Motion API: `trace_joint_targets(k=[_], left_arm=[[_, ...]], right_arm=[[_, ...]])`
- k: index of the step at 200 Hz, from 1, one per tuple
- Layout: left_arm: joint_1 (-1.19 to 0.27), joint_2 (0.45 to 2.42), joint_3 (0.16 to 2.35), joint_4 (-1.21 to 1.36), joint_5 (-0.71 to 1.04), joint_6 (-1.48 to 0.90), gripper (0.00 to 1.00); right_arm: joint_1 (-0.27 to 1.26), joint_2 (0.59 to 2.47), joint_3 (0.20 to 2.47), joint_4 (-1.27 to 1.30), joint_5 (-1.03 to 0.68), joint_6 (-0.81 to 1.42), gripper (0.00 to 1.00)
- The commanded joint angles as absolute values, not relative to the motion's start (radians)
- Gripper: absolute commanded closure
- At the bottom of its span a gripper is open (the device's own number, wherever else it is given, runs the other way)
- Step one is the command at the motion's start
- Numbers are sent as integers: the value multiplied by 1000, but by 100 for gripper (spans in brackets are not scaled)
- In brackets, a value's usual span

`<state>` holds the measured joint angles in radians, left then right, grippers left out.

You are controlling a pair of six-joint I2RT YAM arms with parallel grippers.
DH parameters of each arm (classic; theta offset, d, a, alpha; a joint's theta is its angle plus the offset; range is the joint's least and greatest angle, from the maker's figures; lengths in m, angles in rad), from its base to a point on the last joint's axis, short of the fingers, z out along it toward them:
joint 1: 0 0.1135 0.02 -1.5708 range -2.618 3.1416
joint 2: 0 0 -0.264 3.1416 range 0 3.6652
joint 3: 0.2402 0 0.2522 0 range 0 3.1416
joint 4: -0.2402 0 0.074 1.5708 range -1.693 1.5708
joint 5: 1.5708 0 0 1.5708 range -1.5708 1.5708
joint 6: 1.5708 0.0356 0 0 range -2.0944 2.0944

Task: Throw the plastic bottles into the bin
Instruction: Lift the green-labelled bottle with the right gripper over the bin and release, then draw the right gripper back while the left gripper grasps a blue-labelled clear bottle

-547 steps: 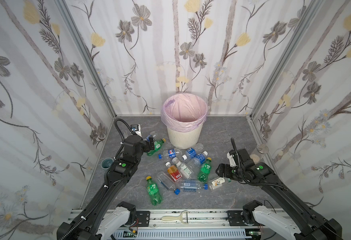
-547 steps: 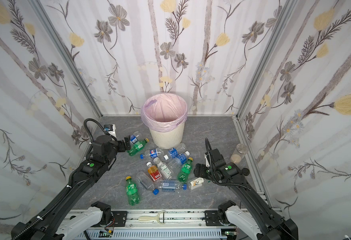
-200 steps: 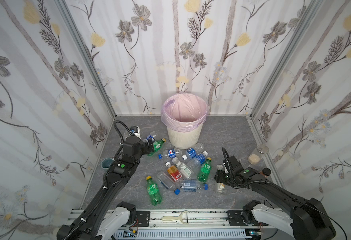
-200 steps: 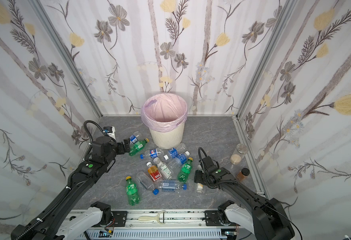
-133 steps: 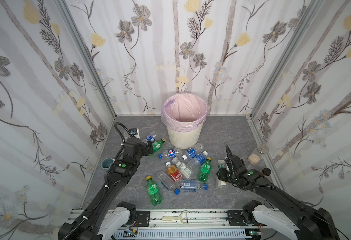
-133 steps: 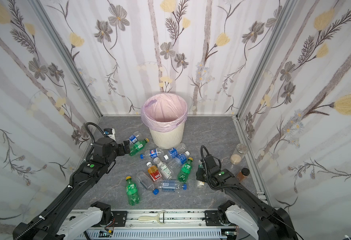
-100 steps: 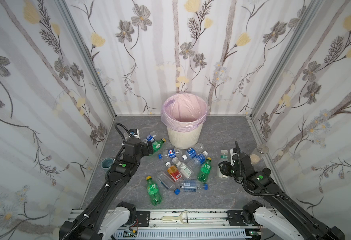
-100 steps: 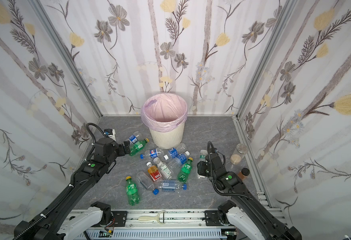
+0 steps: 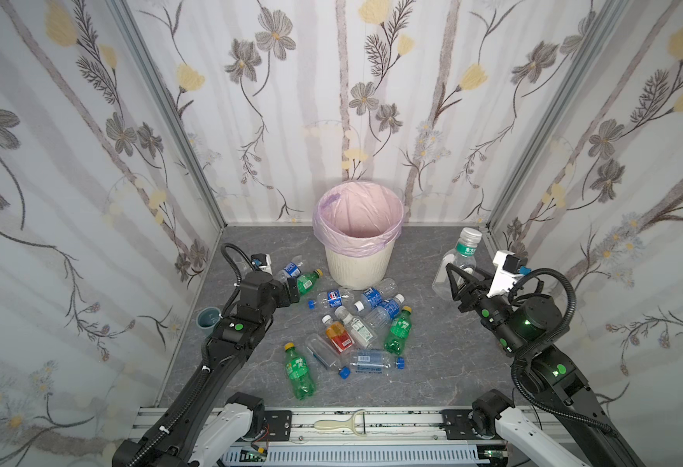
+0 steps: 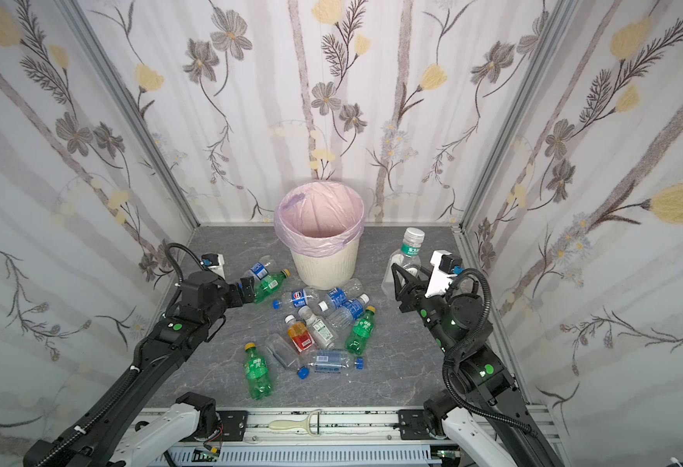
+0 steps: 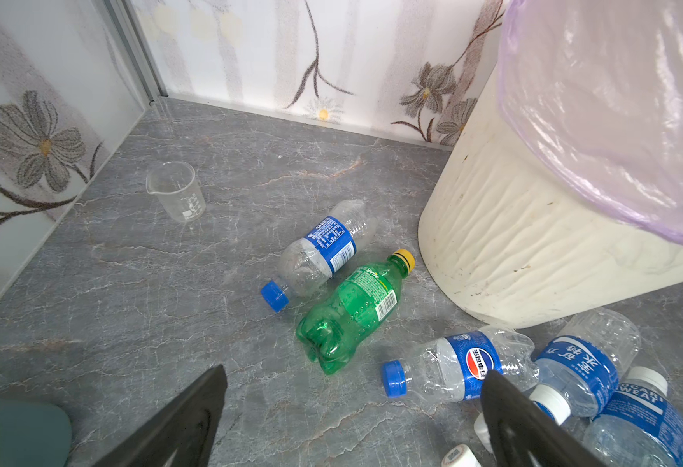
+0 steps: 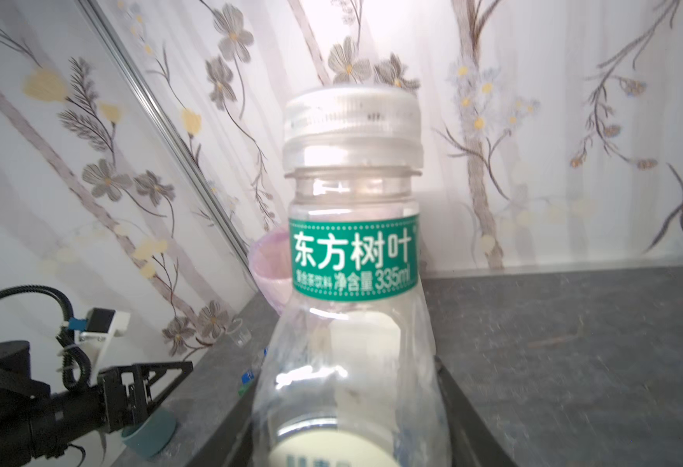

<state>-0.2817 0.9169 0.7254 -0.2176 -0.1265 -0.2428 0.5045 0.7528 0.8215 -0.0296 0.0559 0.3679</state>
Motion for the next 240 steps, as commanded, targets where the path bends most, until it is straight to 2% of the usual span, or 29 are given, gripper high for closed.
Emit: trace_joint_targets(k=[1,32,60,72,89,104,130,191,240], left_arm=[[-280,885,725,-225,-107,-258,0],[-280,840,718,-239,-64,-259,0],[-280,843,723,-242,-69,-268,0],[-280,849,733,-244,-68,-271,0],[-281,861,759,-258,-45,-275,0],[-280,869,781,-281,-43,-285,0],[-280,865,797,-304,-69,-277,0],[-278,1002,879,-310,-116,-183,0],[-220,1247,1006,-309,-56,-79,0]], right_arm=[[505,773,846,173,4,309,59],[506,899,945,230,-31,300,59],[506,1222,1242,150,-94,312,57],[505,1421,1472,3,-113,325,49],[505,1706,1816,-242,-159,371,28],[506,1803,1928,-324,-186,396,20],[506,1764,1833,-264,-184,384,7],[474,1505,1515,-148,-196,344,6],[440,1287,1201,-58,-230,300,5]])
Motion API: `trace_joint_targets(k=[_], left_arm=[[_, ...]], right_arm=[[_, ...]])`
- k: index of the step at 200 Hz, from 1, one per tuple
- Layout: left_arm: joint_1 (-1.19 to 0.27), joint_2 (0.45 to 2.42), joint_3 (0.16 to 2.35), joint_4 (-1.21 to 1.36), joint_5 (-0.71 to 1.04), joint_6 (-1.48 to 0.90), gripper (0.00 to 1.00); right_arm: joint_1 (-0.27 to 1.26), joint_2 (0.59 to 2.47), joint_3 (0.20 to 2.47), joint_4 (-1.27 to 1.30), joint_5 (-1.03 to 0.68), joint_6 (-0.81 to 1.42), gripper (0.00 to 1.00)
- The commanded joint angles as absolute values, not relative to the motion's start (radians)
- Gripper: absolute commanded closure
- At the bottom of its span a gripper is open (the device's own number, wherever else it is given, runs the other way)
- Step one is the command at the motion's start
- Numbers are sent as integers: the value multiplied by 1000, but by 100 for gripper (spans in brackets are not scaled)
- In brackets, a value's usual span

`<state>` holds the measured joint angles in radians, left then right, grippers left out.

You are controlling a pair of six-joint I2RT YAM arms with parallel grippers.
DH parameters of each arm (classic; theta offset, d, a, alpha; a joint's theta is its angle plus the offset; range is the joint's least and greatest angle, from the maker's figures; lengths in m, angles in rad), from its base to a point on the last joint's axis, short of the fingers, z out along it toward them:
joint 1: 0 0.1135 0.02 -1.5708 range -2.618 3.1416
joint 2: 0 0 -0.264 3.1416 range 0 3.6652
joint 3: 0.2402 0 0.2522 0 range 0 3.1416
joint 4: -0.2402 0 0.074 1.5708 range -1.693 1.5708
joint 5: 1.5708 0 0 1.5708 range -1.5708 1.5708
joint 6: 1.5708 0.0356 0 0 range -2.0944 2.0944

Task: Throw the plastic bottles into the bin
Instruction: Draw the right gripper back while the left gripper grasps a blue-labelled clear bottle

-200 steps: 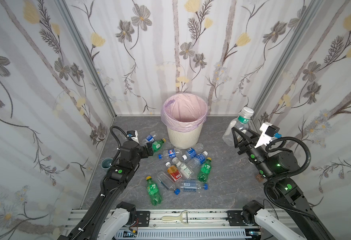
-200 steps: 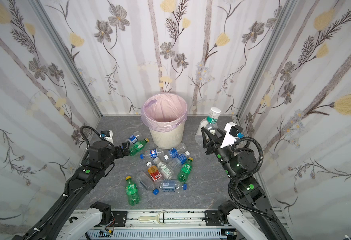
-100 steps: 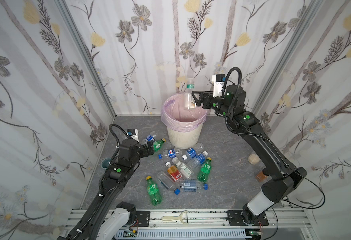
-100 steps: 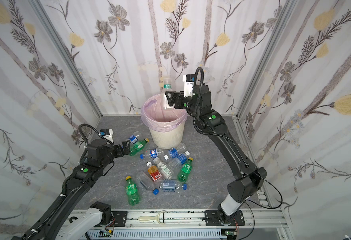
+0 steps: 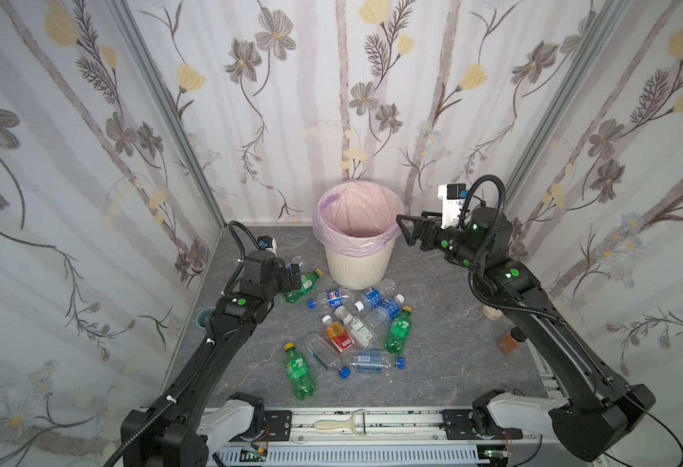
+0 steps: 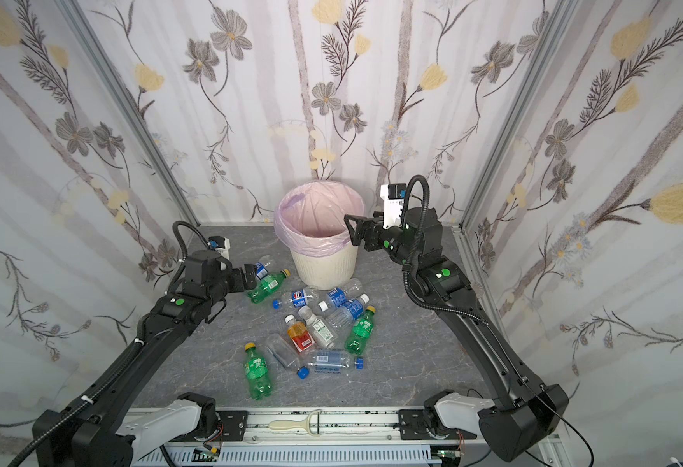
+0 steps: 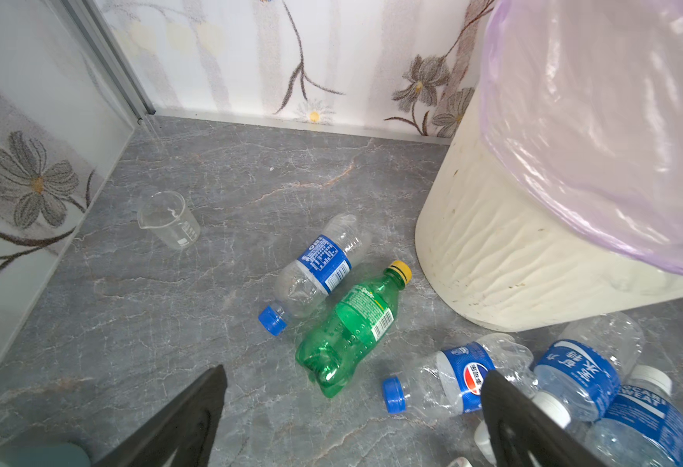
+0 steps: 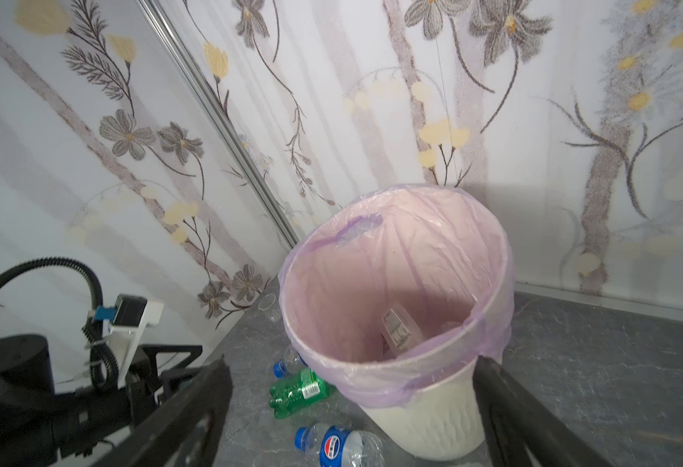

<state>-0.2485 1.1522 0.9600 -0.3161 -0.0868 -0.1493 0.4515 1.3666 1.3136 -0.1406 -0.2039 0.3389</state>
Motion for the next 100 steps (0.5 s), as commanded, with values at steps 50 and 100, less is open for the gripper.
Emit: trace_joint_targets(k=[50,100], left_arm=[[-170,1600,1167,-307,-6,-81,6],[-168,1872,1368,-308,5,-71,8]], right_arm=[[389,1062,958,-41,-238,253,2],[349,890,811,-67,-230,232,0]])
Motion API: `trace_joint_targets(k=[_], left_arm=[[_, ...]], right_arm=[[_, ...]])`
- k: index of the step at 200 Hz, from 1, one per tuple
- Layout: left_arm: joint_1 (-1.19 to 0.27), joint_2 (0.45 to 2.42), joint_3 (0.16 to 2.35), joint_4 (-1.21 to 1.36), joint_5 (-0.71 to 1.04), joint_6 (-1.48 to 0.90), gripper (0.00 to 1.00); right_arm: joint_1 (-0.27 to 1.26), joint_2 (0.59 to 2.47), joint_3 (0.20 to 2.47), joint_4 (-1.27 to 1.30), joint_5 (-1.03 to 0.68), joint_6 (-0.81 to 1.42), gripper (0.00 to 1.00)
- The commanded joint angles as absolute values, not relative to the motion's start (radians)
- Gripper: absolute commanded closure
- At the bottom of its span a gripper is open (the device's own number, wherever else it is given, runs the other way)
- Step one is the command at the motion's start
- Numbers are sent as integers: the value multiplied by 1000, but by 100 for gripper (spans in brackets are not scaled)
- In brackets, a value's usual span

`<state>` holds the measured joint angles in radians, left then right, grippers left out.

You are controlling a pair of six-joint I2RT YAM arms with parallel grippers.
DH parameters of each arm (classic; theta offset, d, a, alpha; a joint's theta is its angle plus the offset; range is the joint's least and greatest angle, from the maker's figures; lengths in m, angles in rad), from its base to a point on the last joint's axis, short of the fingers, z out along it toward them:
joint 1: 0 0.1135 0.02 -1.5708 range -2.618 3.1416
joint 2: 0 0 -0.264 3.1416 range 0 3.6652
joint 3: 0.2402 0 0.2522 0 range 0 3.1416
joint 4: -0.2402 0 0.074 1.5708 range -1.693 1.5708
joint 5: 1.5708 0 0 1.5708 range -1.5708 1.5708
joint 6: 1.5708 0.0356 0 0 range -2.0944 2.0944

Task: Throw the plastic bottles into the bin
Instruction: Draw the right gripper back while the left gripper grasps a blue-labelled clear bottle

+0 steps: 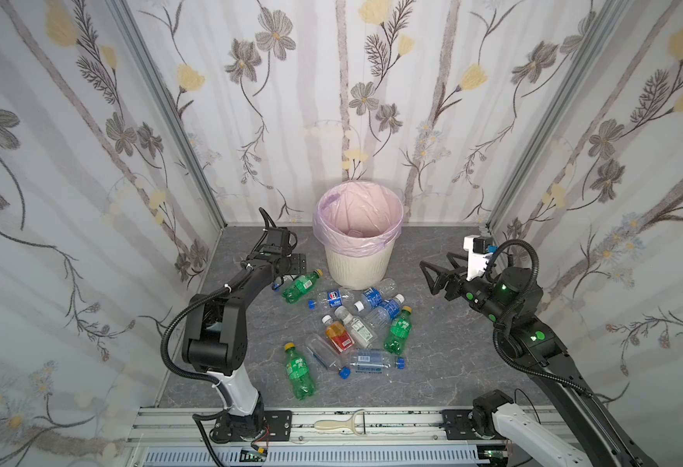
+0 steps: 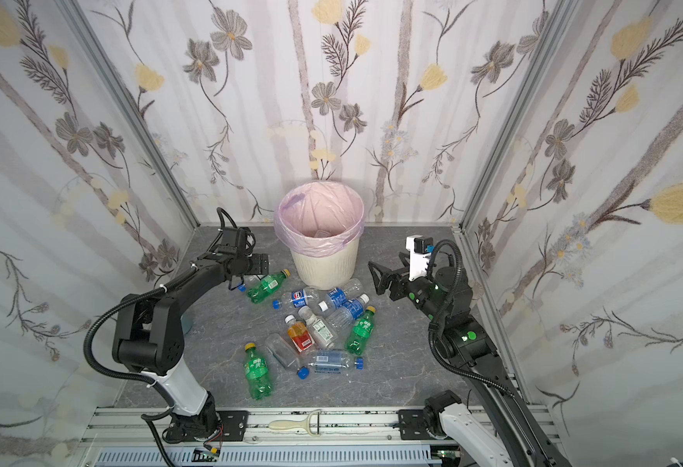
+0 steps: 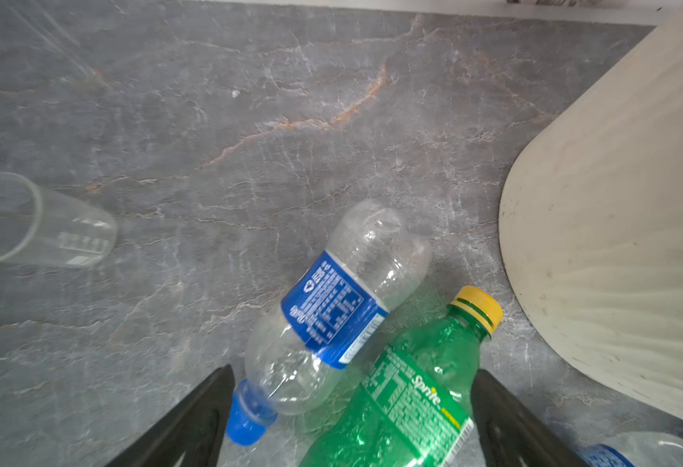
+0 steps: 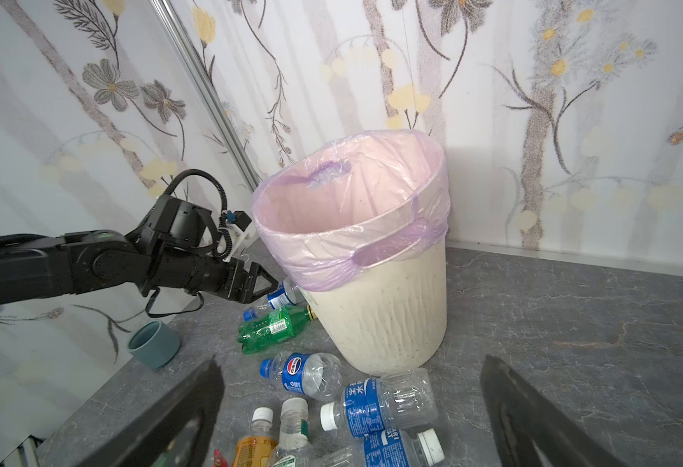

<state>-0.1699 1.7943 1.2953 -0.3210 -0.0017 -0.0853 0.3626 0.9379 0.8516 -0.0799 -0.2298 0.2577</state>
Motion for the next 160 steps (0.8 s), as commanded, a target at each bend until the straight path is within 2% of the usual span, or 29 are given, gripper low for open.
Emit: trace_joint_targets(k=[1,45,111,140,160], left_arm=[[-167,1876,1370,-308,4,-71,8],[-162,1994,1440,-310,12,-73,10],[-160,2005,1389,-309,41,-93,11],[-152,2026,1374,-310,43,-104,15],[-150,2030,1371,-310,39,-112,21]], right_arm=[[348,888,810,-69,-229,232,0],[337,835,762,-83,-219,229,0],[335,836,761,-60,-242,233,0],[336,820,713,-47,-259,249,1],[336,799,700,-47,-255,258,2]])
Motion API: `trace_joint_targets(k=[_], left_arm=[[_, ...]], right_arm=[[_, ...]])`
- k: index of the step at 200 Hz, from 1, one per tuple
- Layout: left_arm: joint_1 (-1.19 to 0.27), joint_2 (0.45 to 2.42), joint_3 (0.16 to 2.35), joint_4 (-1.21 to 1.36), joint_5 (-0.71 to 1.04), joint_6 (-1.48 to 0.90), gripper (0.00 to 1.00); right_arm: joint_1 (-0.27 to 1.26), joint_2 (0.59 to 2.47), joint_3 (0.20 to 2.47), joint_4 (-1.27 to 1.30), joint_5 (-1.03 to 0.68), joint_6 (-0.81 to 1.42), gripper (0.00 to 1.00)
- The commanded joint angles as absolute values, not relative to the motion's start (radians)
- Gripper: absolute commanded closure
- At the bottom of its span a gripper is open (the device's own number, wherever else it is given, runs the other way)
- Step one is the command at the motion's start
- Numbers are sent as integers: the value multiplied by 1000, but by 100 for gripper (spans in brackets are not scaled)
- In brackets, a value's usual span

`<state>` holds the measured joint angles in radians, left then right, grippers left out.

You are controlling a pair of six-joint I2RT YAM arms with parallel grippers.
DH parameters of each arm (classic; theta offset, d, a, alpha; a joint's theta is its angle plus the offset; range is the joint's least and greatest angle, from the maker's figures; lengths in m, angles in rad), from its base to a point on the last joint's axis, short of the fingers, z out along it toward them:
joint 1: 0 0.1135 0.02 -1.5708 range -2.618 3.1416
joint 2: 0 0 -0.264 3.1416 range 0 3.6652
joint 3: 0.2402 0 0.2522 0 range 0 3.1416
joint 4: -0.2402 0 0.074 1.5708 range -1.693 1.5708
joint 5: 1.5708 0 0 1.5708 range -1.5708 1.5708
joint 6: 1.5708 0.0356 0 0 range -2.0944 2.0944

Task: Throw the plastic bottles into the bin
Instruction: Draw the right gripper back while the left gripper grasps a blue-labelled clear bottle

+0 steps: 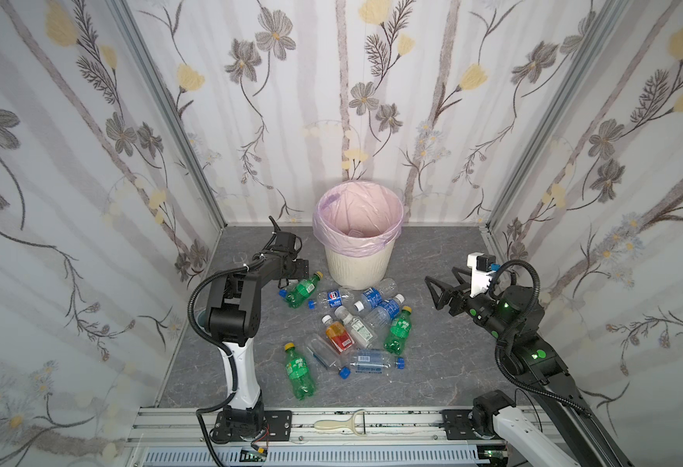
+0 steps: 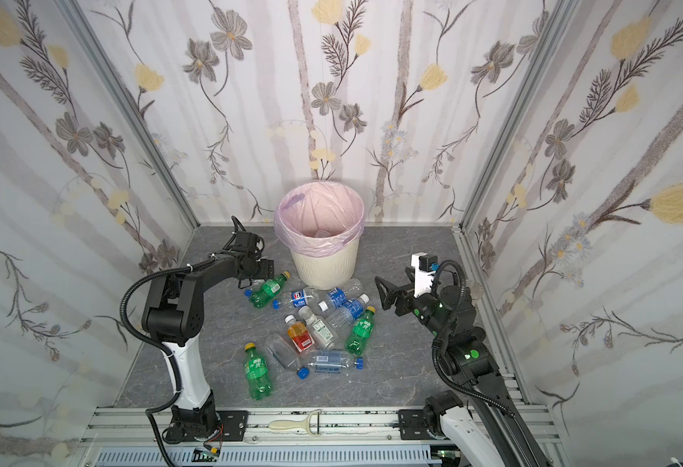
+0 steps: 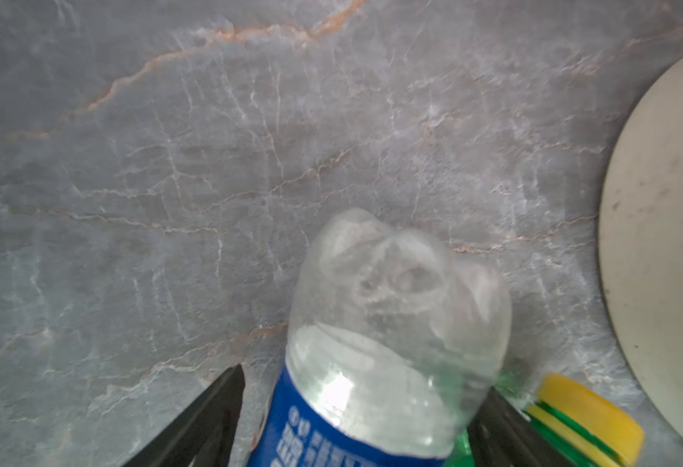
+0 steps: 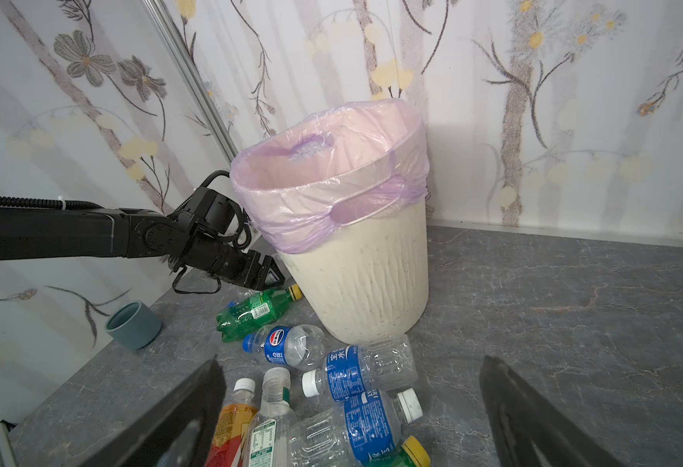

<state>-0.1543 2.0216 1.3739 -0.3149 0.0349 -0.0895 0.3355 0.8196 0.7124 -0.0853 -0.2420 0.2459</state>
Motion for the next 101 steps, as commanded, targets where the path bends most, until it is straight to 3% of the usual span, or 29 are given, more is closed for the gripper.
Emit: trace_joint_targets(k=[1,71,101], left_arm=[[-150,2030,1371,-310,39,-112,21],[-150,1981,1356,-310,48,-116,47],[-149,1912,1329,-310,30,-104,49]], right_arm=[[335,798,699,-47,-255,258,2],[337,769,682,-48,-243,279,6],[336,771,683,-48,-244,281,6]])
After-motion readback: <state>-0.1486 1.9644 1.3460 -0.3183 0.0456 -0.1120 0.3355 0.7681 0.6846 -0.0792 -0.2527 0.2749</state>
